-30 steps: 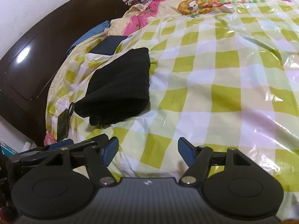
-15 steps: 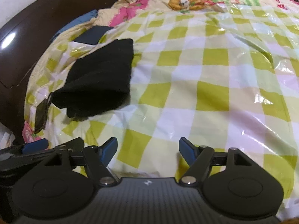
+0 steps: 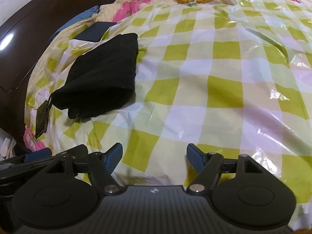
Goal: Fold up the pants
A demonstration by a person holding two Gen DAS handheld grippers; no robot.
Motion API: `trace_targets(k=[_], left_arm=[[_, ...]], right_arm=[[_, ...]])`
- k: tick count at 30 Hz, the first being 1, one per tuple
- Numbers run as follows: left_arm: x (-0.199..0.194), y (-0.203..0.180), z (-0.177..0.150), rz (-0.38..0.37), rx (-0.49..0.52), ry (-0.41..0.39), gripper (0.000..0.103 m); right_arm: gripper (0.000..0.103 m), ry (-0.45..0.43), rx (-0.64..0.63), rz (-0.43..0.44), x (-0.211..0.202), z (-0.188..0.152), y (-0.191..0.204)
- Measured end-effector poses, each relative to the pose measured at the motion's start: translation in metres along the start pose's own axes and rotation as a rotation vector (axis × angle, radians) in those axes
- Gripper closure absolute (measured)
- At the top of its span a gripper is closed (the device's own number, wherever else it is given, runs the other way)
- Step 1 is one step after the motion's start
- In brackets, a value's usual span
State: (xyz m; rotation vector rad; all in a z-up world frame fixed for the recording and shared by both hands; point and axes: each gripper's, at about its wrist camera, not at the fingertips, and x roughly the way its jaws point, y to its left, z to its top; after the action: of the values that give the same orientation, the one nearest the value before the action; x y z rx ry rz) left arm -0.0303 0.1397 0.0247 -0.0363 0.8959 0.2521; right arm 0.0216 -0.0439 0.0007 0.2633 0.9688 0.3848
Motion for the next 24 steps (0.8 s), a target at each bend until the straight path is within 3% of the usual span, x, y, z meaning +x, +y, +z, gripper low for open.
trace_targets(k=[24], left_arm=[[0.0043,0.0017,-0.0011,0.005,0.012,0.009,0.008]], right_arm=[[0.029,0.026,0.012,0.005,0.0057,-0.0013,-0.0033]])
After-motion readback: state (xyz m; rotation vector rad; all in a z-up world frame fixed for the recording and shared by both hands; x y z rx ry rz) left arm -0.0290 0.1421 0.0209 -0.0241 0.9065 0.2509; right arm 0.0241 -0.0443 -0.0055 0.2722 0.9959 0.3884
